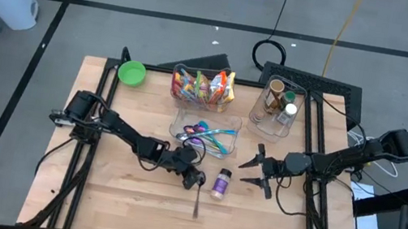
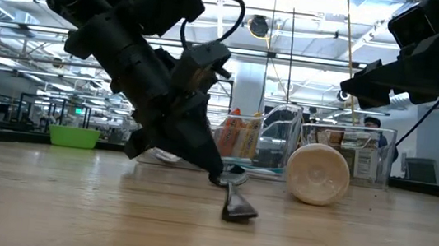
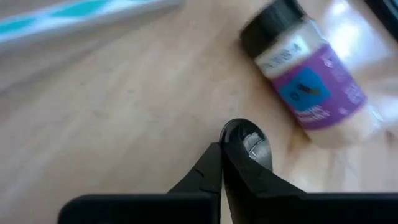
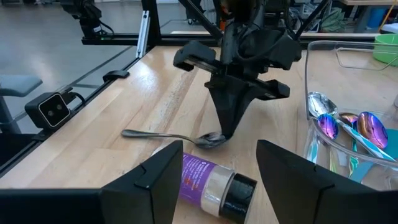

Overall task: Pick & Place Food Item
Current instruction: Put the black spoon into the bottom transparent bin

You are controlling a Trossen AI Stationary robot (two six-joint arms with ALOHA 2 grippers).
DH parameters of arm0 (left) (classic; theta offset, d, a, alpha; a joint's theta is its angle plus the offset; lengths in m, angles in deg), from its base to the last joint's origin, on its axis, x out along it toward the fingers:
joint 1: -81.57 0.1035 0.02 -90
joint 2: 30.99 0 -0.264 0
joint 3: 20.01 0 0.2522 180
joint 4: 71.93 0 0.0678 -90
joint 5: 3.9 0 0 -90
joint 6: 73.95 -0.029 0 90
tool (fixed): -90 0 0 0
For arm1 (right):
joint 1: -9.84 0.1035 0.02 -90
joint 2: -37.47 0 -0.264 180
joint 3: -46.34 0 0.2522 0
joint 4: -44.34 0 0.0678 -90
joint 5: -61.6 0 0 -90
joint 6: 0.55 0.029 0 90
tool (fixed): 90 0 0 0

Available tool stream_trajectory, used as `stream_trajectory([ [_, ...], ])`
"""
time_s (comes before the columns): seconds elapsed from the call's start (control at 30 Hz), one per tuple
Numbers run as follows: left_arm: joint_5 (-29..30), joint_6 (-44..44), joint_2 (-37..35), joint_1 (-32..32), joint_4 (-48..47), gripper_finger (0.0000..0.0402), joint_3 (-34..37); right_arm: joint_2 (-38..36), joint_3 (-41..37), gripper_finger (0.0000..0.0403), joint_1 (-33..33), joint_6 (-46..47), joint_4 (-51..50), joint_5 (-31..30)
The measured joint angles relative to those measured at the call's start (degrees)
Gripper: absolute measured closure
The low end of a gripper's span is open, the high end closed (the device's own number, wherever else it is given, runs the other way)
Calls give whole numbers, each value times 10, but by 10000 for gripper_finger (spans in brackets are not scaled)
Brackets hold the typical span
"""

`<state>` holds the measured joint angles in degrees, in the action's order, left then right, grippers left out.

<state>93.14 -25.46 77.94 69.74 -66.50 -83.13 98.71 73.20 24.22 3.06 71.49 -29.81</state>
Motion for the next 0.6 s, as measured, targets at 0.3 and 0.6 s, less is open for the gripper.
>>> stream_trajectory([
  [0.3, -49, -24, -21, 9, 14, 398, 0, 0, 0, 207, 0, 0, 0, 0],
  [0.6, 5, -77, -153, 0, -63, 399, 0, 0, 0, 206, 0, -34, 47, 0],
])
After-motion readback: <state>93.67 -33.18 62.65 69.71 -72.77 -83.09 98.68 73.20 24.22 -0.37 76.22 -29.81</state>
